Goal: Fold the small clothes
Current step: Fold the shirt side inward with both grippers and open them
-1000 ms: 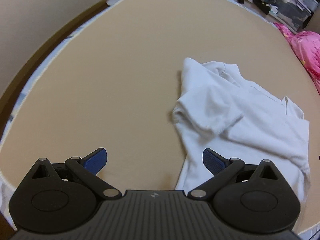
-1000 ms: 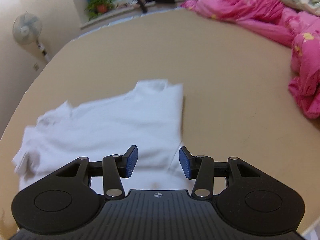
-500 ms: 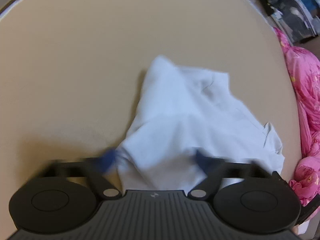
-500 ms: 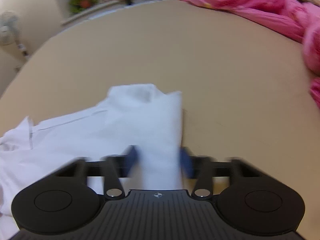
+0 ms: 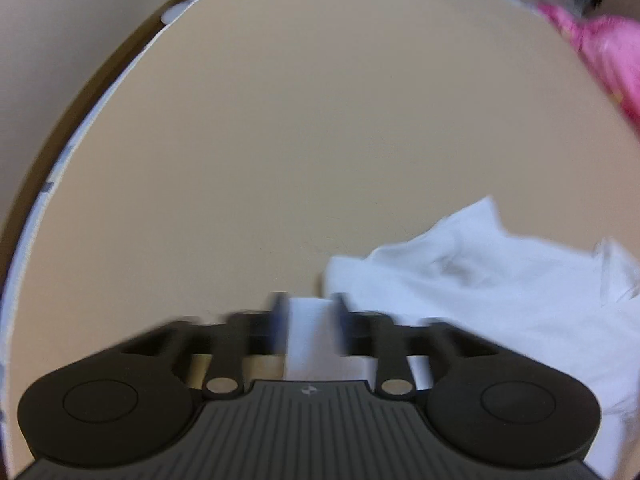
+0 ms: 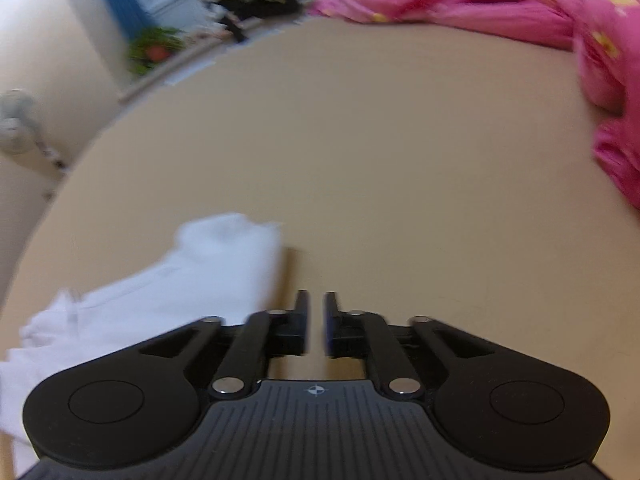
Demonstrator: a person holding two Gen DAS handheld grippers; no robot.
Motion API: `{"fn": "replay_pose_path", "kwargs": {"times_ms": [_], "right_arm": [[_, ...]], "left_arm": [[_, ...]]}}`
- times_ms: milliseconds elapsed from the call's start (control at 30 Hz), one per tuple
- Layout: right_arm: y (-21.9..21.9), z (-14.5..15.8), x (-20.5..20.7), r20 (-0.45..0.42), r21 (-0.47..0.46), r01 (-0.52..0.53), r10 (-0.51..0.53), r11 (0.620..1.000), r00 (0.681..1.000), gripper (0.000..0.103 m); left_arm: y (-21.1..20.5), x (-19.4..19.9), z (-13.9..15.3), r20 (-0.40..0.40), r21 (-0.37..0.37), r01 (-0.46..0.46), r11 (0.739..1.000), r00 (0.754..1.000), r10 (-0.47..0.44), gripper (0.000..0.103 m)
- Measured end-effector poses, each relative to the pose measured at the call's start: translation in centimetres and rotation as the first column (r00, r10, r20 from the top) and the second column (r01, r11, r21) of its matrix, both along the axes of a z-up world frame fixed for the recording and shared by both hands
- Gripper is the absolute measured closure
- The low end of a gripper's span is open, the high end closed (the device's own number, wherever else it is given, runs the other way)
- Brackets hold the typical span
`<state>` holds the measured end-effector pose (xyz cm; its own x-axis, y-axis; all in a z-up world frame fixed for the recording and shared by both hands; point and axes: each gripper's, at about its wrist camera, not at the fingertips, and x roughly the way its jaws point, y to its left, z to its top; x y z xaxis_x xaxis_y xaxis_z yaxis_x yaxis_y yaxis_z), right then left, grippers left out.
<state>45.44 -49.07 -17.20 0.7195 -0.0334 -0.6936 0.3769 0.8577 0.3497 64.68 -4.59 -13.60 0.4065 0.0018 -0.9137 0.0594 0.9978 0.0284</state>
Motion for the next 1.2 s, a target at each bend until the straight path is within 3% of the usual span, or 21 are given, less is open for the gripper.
{"fn": "replay_pose_path", "kwargs": {"times_ms": [33,100,367,400,433,467,600,733,800,833,900,933,967,1033,1100,1167,1200], "right_arm": [[0.6,0.3,0.2,0.012,-0.006,-0.012,0.012,1.000,1.000,0.054],[2.1,1.0,0.7,0.035,-0.042,-0.049,0.051,0.998,0.998,0.049],[6.4,0.1,3.8,-0.040,-0.167,-0.140,0.135,0.976,0.990,0.042],[6.9,-0.2,3.8,-0.066,-0.203,-0.137,0.126,0.970,0.990,0.044],[7.2,-0.7,4.2,-0.086,-0.236,-0.143,0.126,0.961,0.988,0.064],[7.6,-1.2,4.6,-0.114,-0.285,-0.158,0.130,0.946,0.985,0.093],[7.4,-0.6,3.4,-0.055,-0.310,-0.155,0.145,0.938,0.988,0.097],[4.1,-0.3,2.2,0.001,-0.250,-0.056,0.058,0.967,0.998,0.098],[1.8,-1.3,2.3,-0.013,-0.147,-0.025,0.024,0.989,1.000,0.098],[1.4,-2.1,2.5,-0.033,-0.107,-0.038,0.035,0.993,0.999,0.096],[1.4,-2.7,2.3,-0.050,-0.133,-0.031,0.024,0.991,0.998,0.080],[1.5,-2.5,2.0,-0.039,-0.148,-0.007,0.001,0.989,0.999,0.062],[1.5,-2.1,1.4,-0.032,-0.147,0.030,-0.035,0.989,0.999,0.052],[1.7,-1.2,-0.4,0.020,-0.115,0.052,-0.050,0.992,0.999,0.049],[2.6,-0.7,-2.7,0.056,-0.105,0.019,-0.013,0.994,0.998,0.040],[4.2,-1.4,-3.7,0.021,-0.147,-0.068,0.072,0.987,0.997,0.038],[5.3,-2.2,-4.0,-0.040,-0.226,-0.121,0.114,0.967,0.993,0.038]], "left_arm": [[0.0,0.3,-0.6,-0.009,0.027,-0.011,1.000,1.000,0.011,0.012],[0.7,0.0,-1.3,0.016,0.067,-0.053,0.996,0.999,0.052,0.011],[2.2,-2.9,-3.9,-0.043,-0.030,-0.078,0.996,0.996,0.077,0.011],[2.1,-3.2,-4.3,-0.051,-0.036,-0.074,0.997,0.996,0.072,0.011],[2.0,-3.5,-4.4,-0.054,-0.036,-0.072,0.997,0.996,0.070,0.011],[2.0,-3.6,-4.5,-0.055,-0.036,-0.070,0.997,0.996,0.068,0.011],[1.4,-3.9,-4.8,-0.048,-0.041,-0.068,0.997,0.997,0.066,0.011],[1.3,-3.9,-4.2,-0.045,-0.063,-0.053,0.997,0.998,0.051,0.009],[0.7,-3.9,-4.4,-0.040,-0.042,-0.047,0.998,0.998,0.045,0.009],[0.4,-3.9,-4.5,-0.037,-0.028,-0.043,0.999,0.998,0.041,0.009],[0.1,-3.8,-4.8,-0.037,-0.010,-0.049,0.999,0.998,0.049,0.008],[0.2,-3.8,-4.9,-0.036,-0.009,-0.055,0.998,0.998,0.055,0.008],[0.2,-3.8,-4.9,-0.034,-0.007,-0.058,0.998,0.998,0.058,0.008],[0.0,-4.2,-4.6,-0.017,0.005,-0.043,0.999,0.999,0.043,0.008],[-0.3,-4.8,-4.3,-0.001,0.015,-0.013,1.000,1.000,0.013,0.008],[-0.7,-5.8,-4.4,0.005,0.025,0.029,0.999,1.000,-0.029,0.008],[-0.9,-6.2,-4.6,0.001,0.041,0.043,0.998,0.999,-0.043,0.008]]}}
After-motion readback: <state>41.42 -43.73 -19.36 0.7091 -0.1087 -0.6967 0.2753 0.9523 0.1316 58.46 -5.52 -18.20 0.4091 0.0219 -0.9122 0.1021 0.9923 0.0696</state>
